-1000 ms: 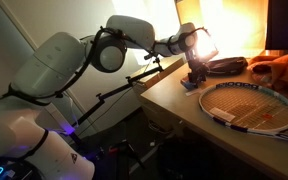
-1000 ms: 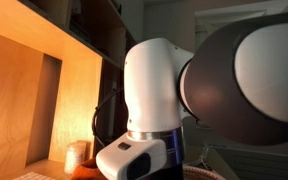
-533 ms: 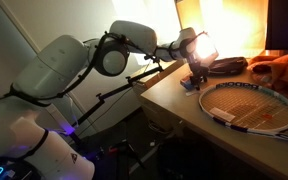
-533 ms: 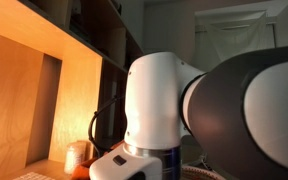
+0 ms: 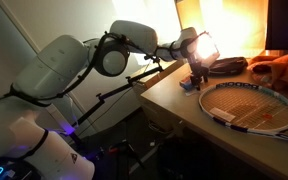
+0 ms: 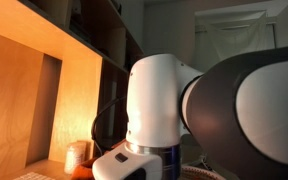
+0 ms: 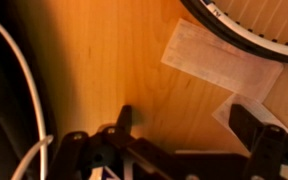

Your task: Take a bandaid and put it in the glass

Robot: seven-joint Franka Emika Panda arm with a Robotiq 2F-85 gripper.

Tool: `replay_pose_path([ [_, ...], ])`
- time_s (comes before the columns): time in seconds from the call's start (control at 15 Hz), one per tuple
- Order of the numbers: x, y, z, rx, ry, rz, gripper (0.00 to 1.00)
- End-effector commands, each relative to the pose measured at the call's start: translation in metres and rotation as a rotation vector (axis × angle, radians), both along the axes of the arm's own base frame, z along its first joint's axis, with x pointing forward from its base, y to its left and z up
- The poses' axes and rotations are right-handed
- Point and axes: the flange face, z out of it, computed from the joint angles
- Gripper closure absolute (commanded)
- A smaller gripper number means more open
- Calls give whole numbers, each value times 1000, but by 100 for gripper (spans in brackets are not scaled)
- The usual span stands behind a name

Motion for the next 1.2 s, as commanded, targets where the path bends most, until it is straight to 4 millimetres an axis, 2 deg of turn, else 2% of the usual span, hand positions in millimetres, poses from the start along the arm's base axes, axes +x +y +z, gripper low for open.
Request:
replay_pose_path([
  [0.0, -3, -8, 1, 16, 19, -10, 0],
  [0.4, -7, -11, -2, 54, 49, -2, 0],
  [0.67, -4, -7, 3, 73, -82, -70, 0],
  [0.73, -6, -7, 5, 67, -83, -79, 0],
  [0.8, 2, -4, -1, 77, -61, -60, 0],
  [1.13, 2, -4, -2, 77, -62, -62, 0],
])
